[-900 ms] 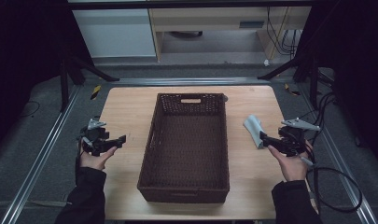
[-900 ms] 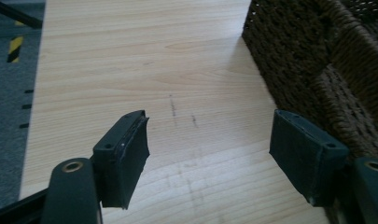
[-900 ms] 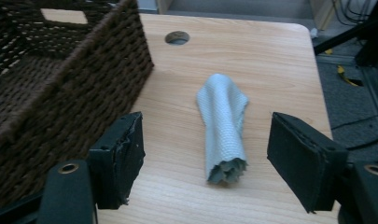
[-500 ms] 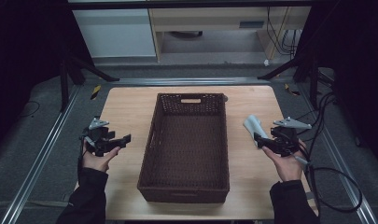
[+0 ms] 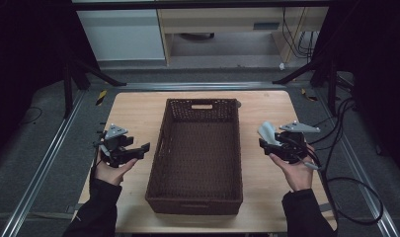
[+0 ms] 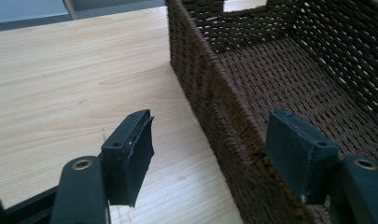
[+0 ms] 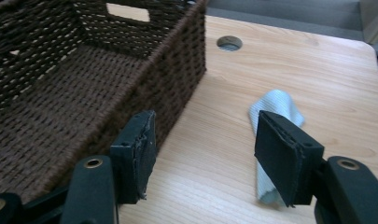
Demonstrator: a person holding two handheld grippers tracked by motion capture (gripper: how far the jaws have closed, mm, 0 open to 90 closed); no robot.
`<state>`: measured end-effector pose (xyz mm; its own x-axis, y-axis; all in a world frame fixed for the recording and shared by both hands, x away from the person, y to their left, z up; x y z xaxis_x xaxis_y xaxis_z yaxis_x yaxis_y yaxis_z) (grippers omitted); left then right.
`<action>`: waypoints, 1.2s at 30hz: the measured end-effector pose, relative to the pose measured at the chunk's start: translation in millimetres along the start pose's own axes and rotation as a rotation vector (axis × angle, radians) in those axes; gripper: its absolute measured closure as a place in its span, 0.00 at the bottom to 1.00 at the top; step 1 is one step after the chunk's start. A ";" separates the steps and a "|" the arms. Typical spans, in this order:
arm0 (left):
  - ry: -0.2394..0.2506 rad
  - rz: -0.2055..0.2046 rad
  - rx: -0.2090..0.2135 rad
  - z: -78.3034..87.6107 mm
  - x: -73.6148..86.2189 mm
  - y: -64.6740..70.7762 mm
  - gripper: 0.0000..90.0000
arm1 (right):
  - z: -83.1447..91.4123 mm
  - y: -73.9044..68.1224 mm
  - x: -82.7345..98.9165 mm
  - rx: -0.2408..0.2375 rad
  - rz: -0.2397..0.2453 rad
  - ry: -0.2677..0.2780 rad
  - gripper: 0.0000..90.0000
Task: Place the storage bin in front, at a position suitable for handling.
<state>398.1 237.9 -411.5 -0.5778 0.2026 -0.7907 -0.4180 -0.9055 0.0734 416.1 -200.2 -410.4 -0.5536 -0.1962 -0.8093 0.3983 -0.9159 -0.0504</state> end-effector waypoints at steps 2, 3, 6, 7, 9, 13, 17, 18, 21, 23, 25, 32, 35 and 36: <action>-0.005 -0.014 0.007 -1.1 -1.9 4.2 0.35 | -1.1 -3.6 -2.3 -0.005 0.015 -0.001 0.43; -0.007 -0.019 0.010 -2.0 -3.0 6.1 0.36 | -2.0 -5.4 -3.9 -0.008 0.025 -0.003 0.43; -0.012 -0.029 0.018 -6.0 -6.3 10.3 0.37 | -4.7 -9.2 -8.3 -0.018 0.032 -0.004 0.43; -0.018 -0.034 0.022 -8.6 -7.6 12.4 0.37 | -5.8 -10.7 -10.1 -0.020 0.033 -0.005 0.43; -0.026 -0.046 0.026 -13.0 -8.9 15.8 0.39 | -10.5 -18.8 -16.2 -0.041 0.044 -0.001 0.43; -0.046 -0.057 0.040 -21.6 -6.9 20.5 0.41 | -16.9 -27.3 -18.5 -0.063 0.057 -0.006 0.44; -0.070 -0.066 0.044 -28.5 -0.1 23.5 0.44 | -27.0 -38.9 -14.2 -0.088 0.069 -0.029 0.44; -0.075 -0.067 0.051 -30.4 2.3 24.6 0.46 | -30.5 -42.6 -10.8 -0.092 0.076 -0.043 0.44; -0.090 -0.072 0.057 -33.6 5.7 26.8 0.48 | -33.0 -45.0 -8.6 -0.100 0.075 -0.048 0.44; -0.104 -0.081 0.057 -37.1 8.5 28.6 0.50 | -35.2 -47.3 -6.2 -0.111 0.067 -0.052 0.45; -0.120 -0.094 0.058 -41.5 11.3 30.9 0.51 | -35.9 -48.0 -5.3 -0.114 0.064 -0.055 0.46; -0.142 -0.096 0.058 -48.5 17.1 30.7 0.60 | -43.1 -51.7 1.1 -0.140 0.057 -0.072 0.54; -0.155 -0.086 0.064 -52.4 20.2 30.0 0.63 | -47.3 -55.8 3.3 -0.168 0.058 -0.085 0.63; -0.155 -0.086 0.064 -52.4 20.2 30.0 0.64 | -49.1 -56.8 4.1 -0.174 0.062 -0.088 0.65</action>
Point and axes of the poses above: each handheld gripper's, and its own axes: z roughly backward along the jaws, x roughly out of its underside, y roughly to its right, the point moved 5 cm from there along -z, roughly forward along the jaws
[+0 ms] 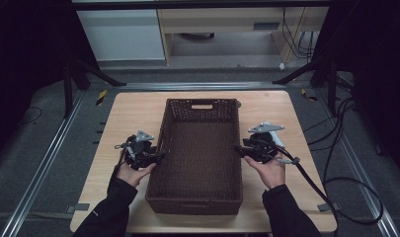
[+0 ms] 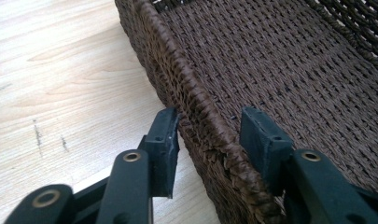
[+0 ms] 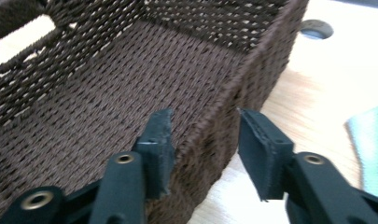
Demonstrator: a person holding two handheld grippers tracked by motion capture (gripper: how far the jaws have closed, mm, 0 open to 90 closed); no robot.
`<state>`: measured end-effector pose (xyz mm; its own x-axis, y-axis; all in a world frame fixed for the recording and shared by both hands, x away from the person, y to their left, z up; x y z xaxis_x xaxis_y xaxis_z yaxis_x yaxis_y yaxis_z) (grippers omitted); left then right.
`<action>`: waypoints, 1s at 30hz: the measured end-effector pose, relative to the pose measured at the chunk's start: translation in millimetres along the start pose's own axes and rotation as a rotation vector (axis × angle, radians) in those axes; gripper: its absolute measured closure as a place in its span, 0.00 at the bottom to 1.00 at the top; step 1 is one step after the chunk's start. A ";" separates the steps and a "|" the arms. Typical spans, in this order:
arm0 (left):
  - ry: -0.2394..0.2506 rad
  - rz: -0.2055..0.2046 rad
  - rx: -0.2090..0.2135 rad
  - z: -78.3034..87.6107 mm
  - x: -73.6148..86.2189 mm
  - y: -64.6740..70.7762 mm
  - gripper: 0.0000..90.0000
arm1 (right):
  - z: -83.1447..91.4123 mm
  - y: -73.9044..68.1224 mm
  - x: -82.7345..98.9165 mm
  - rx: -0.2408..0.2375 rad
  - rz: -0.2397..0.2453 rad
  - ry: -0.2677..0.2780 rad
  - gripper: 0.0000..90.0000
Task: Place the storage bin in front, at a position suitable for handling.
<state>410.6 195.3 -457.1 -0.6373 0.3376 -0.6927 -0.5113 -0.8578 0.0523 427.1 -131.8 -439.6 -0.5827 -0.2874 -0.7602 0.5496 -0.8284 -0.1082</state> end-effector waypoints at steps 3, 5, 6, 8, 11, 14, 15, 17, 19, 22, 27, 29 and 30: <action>-0.003 -0.016 -0.015 -0.9 0.0 1.1 0.67 | -3.9 -2.3 -0.1 -0.006 0.002 0.005 0.70; -0.001 -0.010 -0.019 -1.3 -0.4 0.5 0.68 | -4.6 -2.3 -1.5 0.001 0.003 0.008 0.71; -0.001 -0.010 -0.019 -1.3 -0.4 0.5 0.68 | -5.3 -2.5 -2.5 0.006 0.005 0.010 0.71; -0.002 -0.007 -0.038 -1.6 -1.0 -1.7 0.69 | -8.1 -2.6 -6.1 0.027 0.007 0.023 0.76; -0.001 0.012 -0.051 -2.0 -1.3 -4.8 0.69 | -15.5 -2.0 -12.8 0.045 0.018 0.028 0.76; 0.000 0.018 -0.048 -2.6 -1.5 -5.2 0.68 | -20.8 -0.7 -14.6 0.045 0.021 0.030 0.74; -0.001 0.016 -0.044 -3.4 -1.7 -5.2 0.68 | -20.6 -0.7 -14.9 0.044 0.022 0.034 0.71; -0.001 0.016 -0.047 -3.5 -1.8 -6.1 0.68 | -18.3 -1.5 -15.7 0.044 0.021 0.042 0.66; 0.003 0.019 -0.042 -3.8 -2.0 -6.2 0.68 | -13.3 -2.6 -16.4 0.048 0.028 0.054 0.62; 0.011 0.027 -0.039 -4.6 -2.4 -7.3 0.69 | -7.1 -5.0 -14.4 0.045 0.031 0.047 0.60; 0.014 0.035 -0.042 -7.1 -4.7 -8.2 0.71 | -9.2 -11.8 -7.1 0.034 0.055 0.012 0.65; 0.014 0.028 -0.049 -7.4 -5.5 -9.0 0.71 | -12.1 -10.8 -5.1 0.067 0.063 0.007 0.68; 0.014 0.028 -0.049 -7.4 -5.5 -9.0 0.71 | -13.0 -9.9 -5.1 0.064 0.058 0.011 0.68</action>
Point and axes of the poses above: each handheld gripper's, and its own axes: z roughly backward along the jaws, x roughly out of its underside, y roughly to its right, the point moved 5 cm from there along -z, roughly forward along the jaws
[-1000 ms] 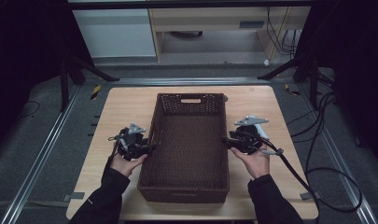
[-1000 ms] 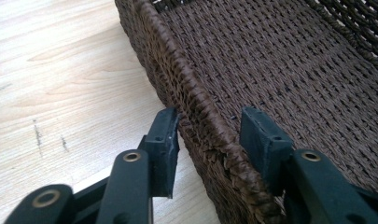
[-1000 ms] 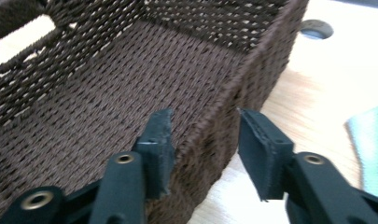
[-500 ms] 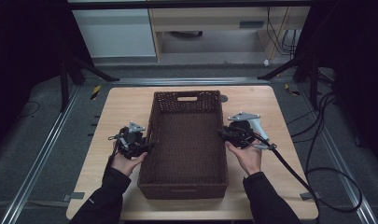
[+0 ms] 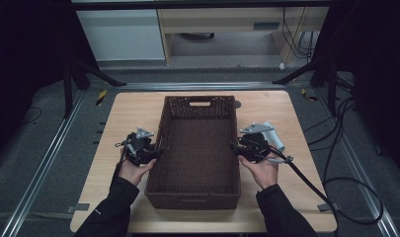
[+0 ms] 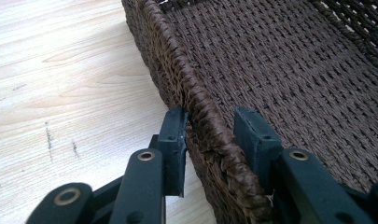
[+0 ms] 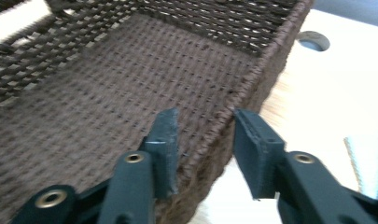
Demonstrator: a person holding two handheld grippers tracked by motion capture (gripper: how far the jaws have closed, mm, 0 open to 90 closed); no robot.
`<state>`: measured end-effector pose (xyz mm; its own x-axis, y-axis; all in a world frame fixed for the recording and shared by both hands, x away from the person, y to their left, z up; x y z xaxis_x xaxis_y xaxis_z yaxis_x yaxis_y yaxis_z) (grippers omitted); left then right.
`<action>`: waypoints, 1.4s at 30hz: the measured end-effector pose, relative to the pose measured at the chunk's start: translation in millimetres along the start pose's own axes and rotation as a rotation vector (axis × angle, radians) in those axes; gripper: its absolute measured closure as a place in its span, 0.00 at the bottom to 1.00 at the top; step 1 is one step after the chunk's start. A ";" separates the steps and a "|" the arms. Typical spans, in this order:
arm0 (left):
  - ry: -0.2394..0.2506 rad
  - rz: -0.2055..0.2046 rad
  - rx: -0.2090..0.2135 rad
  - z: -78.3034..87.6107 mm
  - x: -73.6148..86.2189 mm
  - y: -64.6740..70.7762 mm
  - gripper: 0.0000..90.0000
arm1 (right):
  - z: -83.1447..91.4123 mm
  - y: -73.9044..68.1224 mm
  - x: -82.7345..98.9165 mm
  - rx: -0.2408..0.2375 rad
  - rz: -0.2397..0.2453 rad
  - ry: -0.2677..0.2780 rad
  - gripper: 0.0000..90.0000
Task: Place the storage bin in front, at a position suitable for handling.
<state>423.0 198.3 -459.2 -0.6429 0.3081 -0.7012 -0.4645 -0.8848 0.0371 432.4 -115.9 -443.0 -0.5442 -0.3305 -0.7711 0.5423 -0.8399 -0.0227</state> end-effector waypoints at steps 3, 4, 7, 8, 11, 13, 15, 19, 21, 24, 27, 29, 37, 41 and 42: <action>-0.005 0.000 -0.004 -0.8 -1.0 0.4 0.71 | -2.2 1.5 -1.2 0.004 -0.019 0.011 0.70; -0.005 -0.004 -0.007 -1.0 -1.4 0.4 0.71 | -2.2 1.5 -1.2 0.004 -0.019 0.011 0.70; -0.007 -0.020 -0.019 -0.3 -1.5 1.3 0.69 | -6.2 3.9 -3.3 0.013 -0.028 0.031 0.73; -0.004 -0.028 -0.024 0.1 -1.5 1.7 0.66 | -7.7 5.3 -4.1 0.010 -0.027 0.035 0.73; -0.010 -0.043 -0.041 2.0 -0.2 2.6 0.63 | -7.4 5.4 -4.2 0.007 -0.027 0.033 0.72; -0.019 -0.044 -0.040 2.6 1.2 2.4 0.60 | -6.1 5.7 -4.8 0.001 -0.027 0.035 0.70; -0.016 -0.033 -0.027 2.4 2.5 1.9 0.58 | 0.5 8.4 -8.3 0.006 -0.025 0.061 0.62; -0.015 -0.026 -0.015 1.9 2.6 2.1 0.61 | 12.3 15.0 -13.8 0.019 -0.026 0.100 0.54; -0.015 -0.025 -0.007 1.6 2.5 2.8 0.63 | 18.9 19.3 -16.4 0.028 -0.021 0.117 0.49; -0.018 -0.030 -0.015 1.7 2.2 3.3 0.67 | 26.6 28.6 -18.4 0.064 -0.004 0.119 0.41; -0.021 -0.029 -0.026 1.5 1.8 2.9 0.69 | 29.8 36.5 -16.8 0.066 -0.022 0.127 0.39; -0.023 -0.029 -0.029 1.2 1.4 2.6 0.69 | 30.8 42.7 -14.3 0.075 -0.034 0.123 0.39; -0.023 -0.028 -0.030 1.3 0.9 -0.8 0.71 | 33.9 68.7 -2.9 0.130 -0.069 0.111 0.36; -0.024 -0.022 -0.025 2.1 1.0 -4.4 0.72 | 32.1 81.2 5.0 0.152 -0.095 0.097 0.35; -0.025 -0.021 -0.024 2.4 1.1 -5.1 0.72 | 31.3 84.5 7.1 0.159 -0.100 0.093 0.35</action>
Point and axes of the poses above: each handheld gripper's, and its own axes: z roughly backward along the jaws, x roughly out of its underside, y roughly to its right, the point moved 5 cm from there along -z, roughly forward along the jaws
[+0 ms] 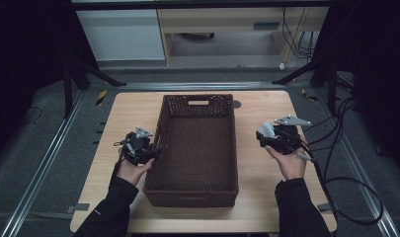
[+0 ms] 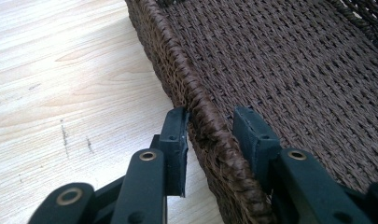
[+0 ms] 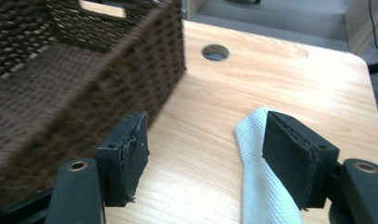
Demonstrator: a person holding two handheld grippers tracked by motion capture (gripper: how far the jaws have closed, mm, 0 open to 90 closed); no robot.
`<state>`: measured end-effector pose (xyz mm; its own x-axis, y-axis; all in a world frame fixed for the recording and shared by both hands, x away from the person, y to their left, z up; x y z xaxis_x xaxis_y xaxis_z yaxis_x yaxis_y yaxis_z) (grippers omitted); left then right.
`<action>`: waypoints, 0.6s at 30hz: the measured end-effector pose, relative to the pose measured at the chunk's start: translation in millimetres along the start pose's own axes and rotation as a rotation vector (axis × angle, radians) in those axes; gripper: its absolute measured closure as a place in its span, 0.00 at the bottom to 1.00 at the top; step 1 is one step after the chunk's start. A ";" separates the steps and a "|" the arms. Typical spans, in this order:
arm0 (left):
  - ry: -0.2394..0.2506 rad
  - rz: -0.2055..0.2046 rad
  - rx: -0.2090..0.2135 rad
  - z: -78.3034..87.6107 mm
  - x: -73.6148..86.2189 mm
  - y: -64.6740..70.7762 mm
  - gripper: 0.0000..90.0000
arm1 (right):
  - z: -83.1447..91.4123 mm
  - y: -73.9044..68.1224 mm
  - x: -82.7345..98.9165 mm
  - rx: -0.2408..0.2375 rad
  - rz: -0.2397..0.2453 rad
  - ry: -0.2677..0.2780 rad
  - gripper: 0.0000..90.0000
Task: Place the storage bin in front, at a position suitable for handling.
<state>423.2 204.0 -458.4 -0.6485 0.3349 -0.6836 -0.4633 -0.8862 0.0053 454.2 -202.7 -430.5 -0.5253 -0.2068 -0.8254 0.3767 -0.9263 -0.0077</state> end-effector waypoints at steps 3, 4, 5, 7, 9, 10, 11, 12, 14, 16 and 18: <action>-0.003 0.002 0.003 0.7 0.3 -2.4 0.73 | -3.1 8.5 5.4 0.017 -0.015 -0.016 0.35; -0.003 0.002 0.003 0.7 0.3 -2.4 0.73 | -3.1 8.5 5.4 0.017 -0.015 -0.016 0.35; -0.006 0.006 0.008 1.3 0.6 -5.0 0.73 | -5.0 13.9 8.3 0.026 -0.018 -0.023 0.35; -0.009 0.007 0.009 1.9 0.9 -6.2 0.74 | -5.7 16.0 9.4 0.031 -0.022 -0.026 0.34; -0.010 0.011 0.012 2.6 1.4 -8.6 0.74 | -8.4 22.6 12.2 0.040 -0.029 -0.032 0.34; -0.011 0.014 0.012 3.0 1.6 -9.7 0.74 | -8.4 22.6 12.2 0.040 -0.029 -0.032 0.34; -0.014 0.011 0.012 3.5 1.9 -11.0 0.74 | -10.5 27.0 14.5 0.047 -0.037 -0.040 0.34; -0.015 0.011 0.012 3.7 2.1 -11.9 0.74 | -10.5 27.0 14.5 0.047 -0.037 -0.040 0.34; -0.018 0.010 0.010 4.5 2.6 -13.7 0.75 | -12.1 32.2 17.1 0.064 -0.035 -0.047 0.35; -0.018 0.004 0.002 6.0 3.0 -15.7 0.76 | -15.7 41.6 22.5 0.082 -0.042 -0.055 0.36; -0.017 0.004 0.004 6.1 3.2 -16.3 0.76 | -17.7 44.8 25.4 0.090 -0.045 -0.063 0.36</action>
<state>425.0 221.4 -456.2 -0.6608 0.3366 -0.6709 -0.4626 -0.8865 0.0108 471.3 -243.9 -461.8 -0.5883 -0.1811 -0.7881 0.2833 -0.9590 0.0089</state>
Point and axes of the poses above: each handheld gripper's, and its own axes: z roughly backward along the jaws, x roughly out of its underside, y roughly to its right, the point moved 5 cm from there along -z, roughly forward along the jaws
